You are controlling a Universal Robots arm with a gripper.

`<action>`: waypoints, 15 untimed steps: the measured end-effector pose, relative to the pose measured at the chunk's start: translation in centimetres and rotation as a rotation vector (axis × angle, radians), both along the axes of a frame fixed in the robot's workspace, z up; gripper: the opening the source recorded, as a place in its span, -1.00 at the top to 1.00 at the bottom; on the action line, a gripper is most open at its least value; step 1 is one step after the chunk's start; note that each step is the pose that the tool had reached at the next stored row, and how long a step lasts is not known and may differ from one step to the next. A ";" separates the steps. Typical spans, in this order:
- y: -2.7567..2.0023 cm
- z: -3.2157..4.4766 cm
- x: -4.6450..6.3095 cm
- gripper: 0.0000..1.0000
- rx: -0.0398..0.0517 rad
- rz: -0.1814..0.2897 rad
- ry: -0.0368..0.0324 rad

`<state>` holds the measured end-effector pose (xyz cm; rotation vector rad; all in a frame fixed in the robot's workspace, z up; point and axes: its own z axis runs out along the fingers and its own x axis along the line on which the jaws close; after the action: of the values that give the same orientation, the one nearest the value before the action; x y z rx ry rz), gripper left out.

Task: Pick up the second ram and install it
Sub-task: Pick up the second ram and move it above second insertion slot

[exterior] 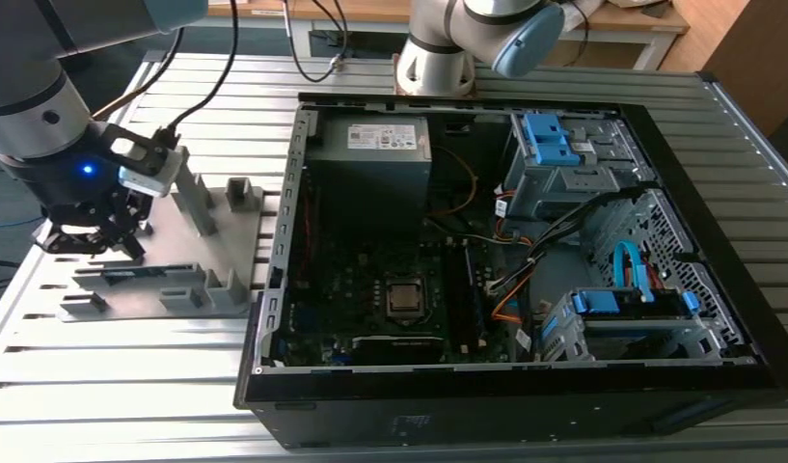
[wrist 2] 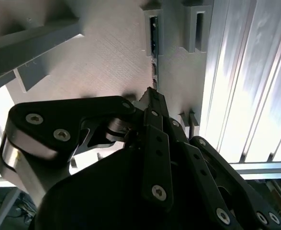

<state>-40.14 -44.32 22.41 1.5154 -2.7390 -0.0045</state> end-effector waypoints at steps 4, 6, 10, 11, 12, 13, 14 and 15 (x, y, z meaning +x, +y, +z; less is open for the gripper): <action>0.00 0.00 0.0 0.80 0.0000 0.054 0.0000; 0.00 0.00 0.0 0.80 0.0000 0.081 0.0000; 0.00 -0.01 0.0 0.80 0.0000 0.138 0.0001; 0.00 -0.01 0.0 0.80 0.0000 0.153 0.0001; 0.00 -0.01 0.0 0.80 0.0000 0.167 0.0001; 0.00 -0.01 0.0 0.80 0.0000 0.181 0.0001; 0.00 -0.01 0.0 0.80 0.0000 0.193 0.0000; 0.00 -0.01 0.0 0.80 0.0000 0.213 0.0000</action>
<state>-40.14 -44.32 22.40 1.7977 -2.5623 -0.0026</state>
